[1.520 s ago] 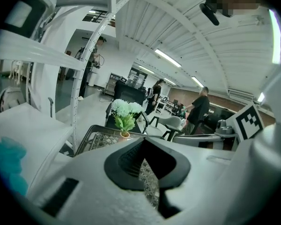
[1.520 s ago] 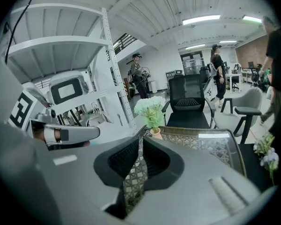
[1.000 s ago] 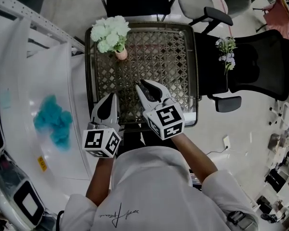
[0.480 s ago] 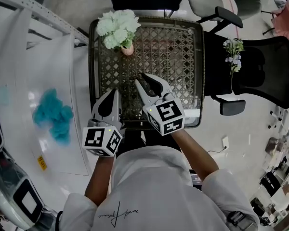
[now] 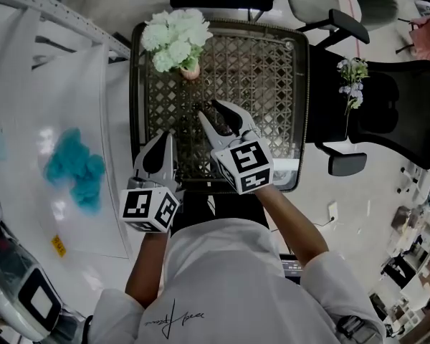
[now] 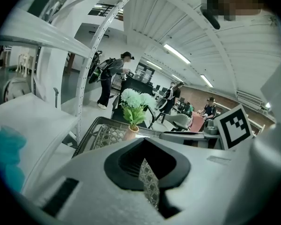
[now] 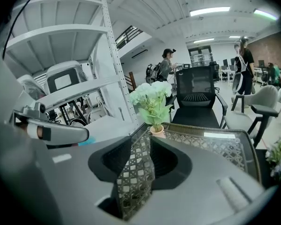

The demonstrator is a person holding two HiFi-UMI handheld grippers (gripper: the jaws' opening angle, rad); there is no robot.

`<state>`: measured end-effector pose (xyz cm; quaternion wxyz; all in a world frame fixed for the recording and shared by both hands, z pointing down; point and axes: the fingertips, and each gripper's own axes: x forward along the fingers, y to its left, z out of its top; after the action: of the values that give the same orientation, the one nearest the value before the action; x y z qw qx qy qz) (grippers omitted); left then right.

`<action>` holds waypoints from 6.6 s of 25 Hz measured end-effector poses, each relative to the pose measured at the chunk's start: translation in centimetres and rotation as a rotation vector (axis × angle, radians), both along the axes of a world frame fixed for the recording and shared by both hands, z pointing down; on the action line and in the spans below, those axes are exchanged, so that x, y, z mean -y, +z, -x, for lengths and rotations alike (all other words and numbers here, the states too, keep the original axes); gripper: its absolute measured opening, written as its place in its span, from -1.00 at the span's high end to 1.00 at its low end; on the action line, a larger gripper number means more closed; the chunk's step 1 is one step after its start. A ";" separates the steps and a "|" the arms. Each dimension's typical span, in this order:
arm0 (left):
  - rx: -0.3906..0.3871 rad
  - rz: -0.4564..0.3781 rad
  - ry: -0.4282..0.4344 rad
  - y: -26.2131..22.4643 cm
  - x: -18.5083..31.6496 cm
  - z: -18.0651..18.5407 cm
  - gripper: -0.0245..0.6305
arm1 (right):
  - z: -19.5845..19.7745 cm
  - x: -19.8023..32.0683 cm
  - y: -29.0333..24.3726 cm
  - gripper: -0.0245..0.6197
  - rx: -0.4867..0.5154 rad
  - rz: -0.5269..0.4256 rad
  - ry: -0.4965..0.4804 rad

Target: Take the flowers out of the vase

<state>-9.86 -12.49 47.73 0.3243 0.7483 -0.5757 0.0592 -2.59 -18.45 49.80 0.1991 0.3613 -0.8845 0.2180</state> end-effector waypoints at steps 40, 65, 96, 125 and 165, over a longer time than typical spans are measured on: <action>0.020 0.087 -0.026 4.0 3.1 0.7 0.93 | 2.8 7.5 5.1 0.25 0.016 0.001 -0.051; 0.028 0.180 -0.092 8.7 4.5 4.4 0.93 | 6.3 14.7 9.0 0.03 0.006 -0.084 -0.015; -0.007 0.224 -0.101 10.5 3.7 4.4 0.93 | 7.9 16.8 8.9 0.23 0.040 -0.183 -0.028; -0.017 0.196 -0.139 9.9 5.5 5.7 0.93 | 7.5 17.9 7.0 0.62 0.045 -0.258 0.010; -0.038 0.095 -0.116 4.5 5.5 6.8 0.93 | 7.4 16.6 0.2 0.63 0.033 -0.314 0.032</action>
<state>-16.69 -17.97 52.24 0.3730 0.6985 -0.6084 0.0533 -9.94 -35.06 49.96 0.1220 0.3983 -0.9051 0.0859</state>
